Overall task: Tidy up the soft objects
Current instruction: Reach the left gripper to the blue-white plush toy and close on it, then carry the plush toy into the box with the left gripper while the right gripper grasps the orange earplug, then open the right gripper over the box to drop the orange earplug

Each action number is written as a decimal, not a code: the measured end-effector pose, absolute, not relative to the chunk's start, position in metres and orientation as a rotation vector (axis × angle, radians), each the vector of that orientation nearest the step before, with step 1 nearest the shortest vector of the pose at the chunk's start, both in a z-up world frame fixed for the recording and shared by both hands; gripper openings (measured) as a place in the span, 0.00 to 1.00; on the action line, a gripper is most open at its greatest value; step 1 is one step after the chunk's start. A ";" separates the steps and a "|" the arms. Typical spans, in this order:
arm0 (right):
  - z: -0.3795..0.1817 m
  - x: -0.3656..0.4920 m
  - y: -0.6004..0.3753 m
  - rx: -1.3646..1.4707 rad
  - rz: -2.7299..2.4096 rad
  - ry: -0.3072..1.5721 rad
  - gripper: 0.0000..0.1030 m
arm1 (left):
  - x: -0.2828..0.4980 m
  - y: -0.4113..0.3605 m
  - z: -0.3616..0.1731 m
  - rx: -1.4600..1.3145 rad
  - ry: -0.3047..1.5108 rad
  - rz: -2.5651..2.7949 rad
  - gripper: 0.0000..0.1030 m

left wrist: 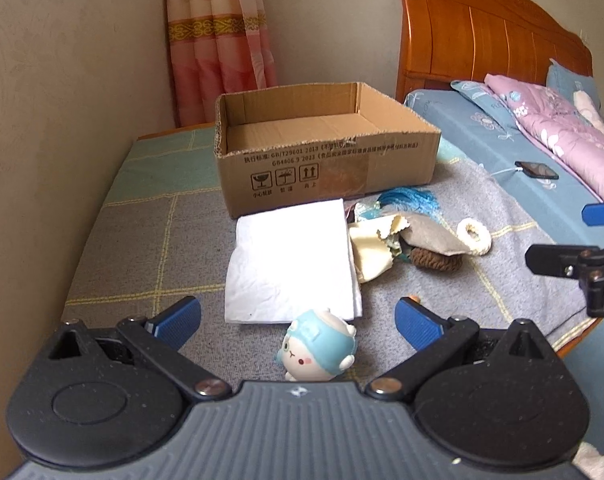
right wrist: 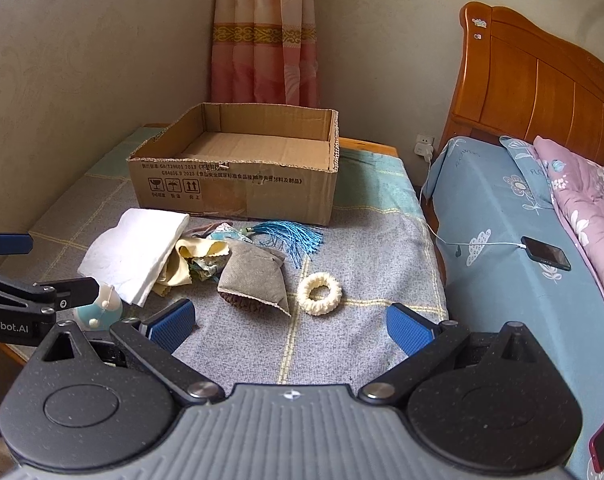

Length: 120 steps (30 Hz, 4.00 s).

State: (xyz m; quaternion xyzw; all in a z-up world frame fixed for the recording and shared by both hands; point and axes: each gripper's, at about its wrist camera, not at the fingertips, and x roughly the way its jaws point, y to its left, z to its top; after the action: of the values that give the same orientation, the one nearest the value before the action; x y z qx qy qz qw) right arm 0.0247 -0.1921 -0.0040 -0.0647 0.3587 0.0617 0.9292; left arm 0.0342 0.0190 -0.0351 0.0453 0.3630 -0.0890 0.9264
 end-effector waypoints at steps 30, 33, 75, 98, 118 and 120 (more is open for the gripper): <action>-0.082 0.049 -0.193 -0.217 0.317 0.821 1.00 | 0.038 0.030 -0.076 0.153 0.803 -0.326 0.73; -0.085 0.048 -0.188 -0.234 0.348 0.823 1.00 | 0.038 0.029 -0.075 0.148 0.798 -0.347 0.62; -0.035 0.063 -0.145 -0.261 0.642 0.685 0.25 | 0.069 0.040 -0.007 0.116 0.730 -0.360 0.43; 0.024 0.159 -0.169 -0.225 0.434 0.601 0.25 | 0.287 0.007 0.003 0.266 0.744 -0.248 0.48; 0.027 0.242 -0.154 -0.210 0.368 0.651 0.25 | 0.189 0.048 0.024 0.153 0.657 -0.133 0.96; 0.025 0.258 -0.150 -0.199 0.362 0.671 0.25 | 0.176 0.053 0.020 0.125 0.661 -0.110 0.96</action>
State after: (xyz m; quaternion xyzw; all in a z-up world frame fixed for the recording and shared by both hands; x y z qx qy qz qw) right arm 0.2584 -0.1501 0.0248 -0.0970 0.3271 0.1762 0.9233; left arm 0.1757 0.0533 0.0200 0.0615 0.3244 -0.0540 0.9424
